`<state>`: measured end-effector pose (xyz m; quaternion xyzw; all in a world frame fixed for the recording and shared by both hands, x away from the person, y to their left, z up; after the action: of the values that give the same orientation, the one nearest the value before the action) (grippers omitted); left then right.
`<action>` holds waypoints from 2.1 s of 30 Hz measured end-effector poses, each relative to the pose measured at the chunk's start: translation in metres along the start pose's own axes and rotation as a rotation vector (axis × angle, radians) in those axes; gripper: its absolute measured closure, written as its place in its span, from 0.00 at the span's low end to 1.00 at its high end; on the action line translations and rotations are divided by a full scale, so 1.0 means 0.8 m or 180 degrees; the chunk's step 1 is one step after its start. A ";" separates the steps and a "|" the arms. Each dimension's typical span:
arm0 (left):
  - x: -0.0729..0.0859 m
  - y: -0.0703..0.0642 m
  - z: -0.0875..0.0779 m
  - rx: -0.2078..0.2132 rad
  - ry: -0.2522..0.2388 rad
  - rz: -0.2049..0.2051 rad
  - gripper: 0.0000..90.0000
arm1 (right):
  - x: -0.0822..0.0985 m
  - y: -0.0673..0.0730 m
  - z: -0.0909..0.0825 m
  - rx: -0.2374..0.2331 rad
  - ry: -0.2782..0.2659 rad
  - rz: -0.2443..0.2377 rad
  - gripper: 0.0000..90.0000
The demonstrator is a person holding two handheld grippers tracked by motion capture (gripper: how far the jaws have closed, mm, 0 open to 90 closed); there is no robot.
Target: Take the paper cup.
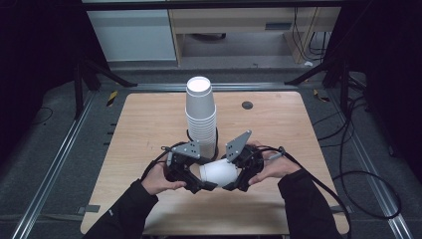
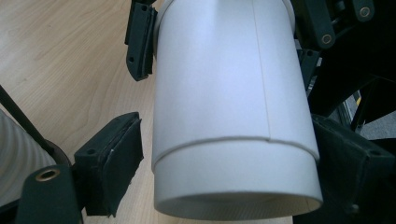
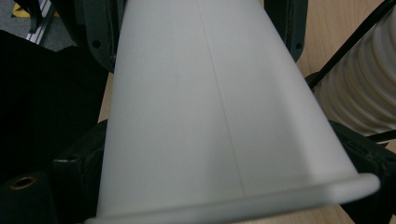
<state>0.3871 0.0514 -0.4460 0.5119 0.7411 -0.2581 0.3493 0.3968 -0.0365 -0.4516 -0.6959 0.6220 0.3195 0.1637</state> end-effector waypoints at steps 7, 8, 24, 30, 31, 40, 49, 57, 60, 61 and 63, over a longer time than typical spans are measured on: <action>0.001 -0.002 0.003 0.0058 0.0026 -0.0034 0.21 | -0.001 -0.001 0.002 0.0011 0.0014 -0.0017 0.09; 0.000 -0.002 0.003 0.0057 0.0010 -0.0035 0.22 | 0.000 -0.001 0.002 0.0021 0.0025 -0.0015 0.09; 0.002 0.000 0.004 0.0008 -0.0007 -0.0054 0.24 | 0.002 -0.004 0.001 0.0060 0.0032 -0.0014 0.09; 0.002 0.000 0.003 -0.0003 -0.0011 -0.0067 0.25 | 0.002 -0.004 0.001 0.0074 -0.0001 -0.0014 0.08; 0.001 0.000 0.002 0.0005 -0.0024 -0.0077 0.25 | 0.002 -0.004 0.000 0.0066 -0.0012 -0.0015 0.08; 0.000 0.000 0.000 0.0017 -0.0068 -0.0088 0.25 | -0.001 -0.002 -0.003 0.0087 -0.0109 -0.0008 0.07; 0.002 0.004 -0.003 -0.0024 -0.0050 -0.0050 0.25 | -0.008 0.001 -0.024 0.0157 -0.0361 0.0008 0.07; 0.004 0.008 -0.004 -0.0033 -0.0053 -0.0099 0.24 | -0.013 0.002 -0.060 0.0348 -0.0737 0.0018 0.07; 0.004 0.013 -0.009 -0.0064 -0.0106 -0.0123 0.24 | -0.013 0.001 -0.078 0.0495 -0.0982 0.0048 0.07; 0.003 0.014 -0.010 -0.0074 -0.0132 -0.0148 0.24 | -0.012 0.001 -0.081 0.0509 -0.1030 0.0059 0.07; 0.003 0.015 -0.013 -0.0081 -0.0147 -0.0165 0.24 | -0.011 0.001 -0.084 0.0530 -0.1066 0.0068 0.07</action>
<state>0.3956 0.0643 -0.4418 0.4820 0.7491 -0.2694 0.3660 0.4117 -0.0724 -0.3960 -0.6103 0.6177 0.3800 0.3186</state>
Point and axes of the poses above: each handheld gripper's, and its own axes: z roughly forward along the jaws, x roughly out of its underside, y roughly to its left, the point moved 9 cm from there along z, roughly forward along the jaws, and after that the axes turned 14 degrees about -x, right-handed, at the moved point
